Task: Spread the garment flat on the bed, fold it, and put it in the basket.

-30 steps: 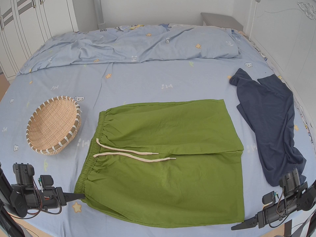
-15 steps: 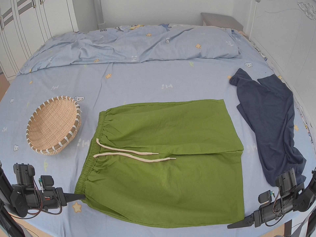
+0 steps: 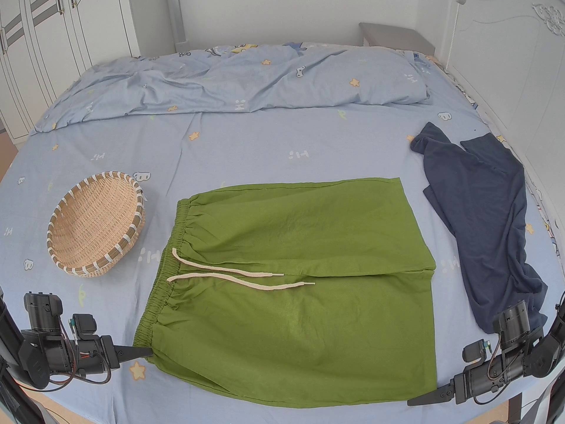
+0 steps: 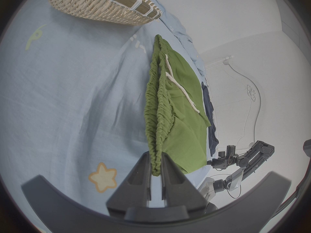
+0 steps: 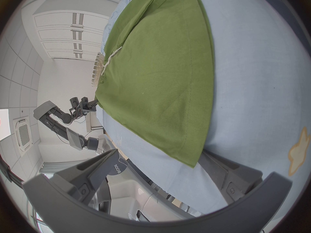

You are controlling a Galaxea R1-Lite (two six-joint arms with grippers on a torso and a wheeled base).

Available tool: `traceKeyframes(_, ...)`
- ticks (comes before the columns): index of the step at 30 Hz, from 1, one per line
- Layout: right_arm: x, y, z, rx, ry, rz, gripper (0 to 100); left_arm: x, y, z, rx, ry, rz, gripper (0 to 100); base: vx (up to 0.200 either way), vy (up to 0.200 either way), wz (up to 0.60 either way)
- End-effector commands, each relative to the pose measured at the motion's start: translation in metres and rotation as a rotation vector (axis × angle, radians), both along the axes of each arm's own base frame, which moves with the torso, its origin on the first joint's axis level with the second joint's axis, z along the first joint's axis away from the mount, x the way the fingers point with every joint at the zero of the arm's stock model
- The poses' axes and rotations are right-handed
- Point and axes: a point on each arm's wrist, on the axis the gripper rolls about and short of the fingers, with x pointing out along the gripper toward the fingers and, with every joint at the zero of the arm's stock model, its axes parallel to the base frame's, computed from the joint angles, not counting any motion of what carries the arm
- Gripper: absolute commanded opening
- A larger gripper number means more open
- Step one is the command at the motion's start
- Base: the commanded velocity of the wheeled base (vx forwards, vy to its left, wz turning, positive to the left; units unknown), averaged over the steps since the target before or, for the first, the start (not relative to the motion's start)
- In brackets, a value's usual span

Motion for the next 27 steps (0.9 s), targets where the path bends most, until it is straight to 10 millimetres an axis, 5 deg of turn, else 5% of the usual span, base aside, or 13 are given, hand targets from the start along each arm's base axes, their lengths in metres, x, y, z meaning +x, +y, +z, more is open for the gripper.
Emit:
traceKeyframes(1,0.000,-0.001,-0.001,-0.002,-0.002,-0.008,100,-0.004,-0.001,-0.002,-0.004,0.019,0.000,0,0.000,0.000,0.00)
traceKeyframes(2,0.000,-0.001,-0.001,-0.002,-0.002,-0.008,0,-0.004,-0.001,-0.002,-0.004,0.019,0.000,0,0.000,0.000,0.00)
traceKeyframes(18,-0.006,-0.002,0.000,-0.007,0.023,-0.013,0,-0.005,-0.001,-0.002,-0.005,0.021,0.000,0,0.000,0.000,0.00)
traceKeyframes(27,-0.030,-0.006,0.025,-0.009,-0.007,-0.024,0,-0.022,-0.005,0.001,-0.013,0.116,-0.005,0,0.000,0.000,0.00)
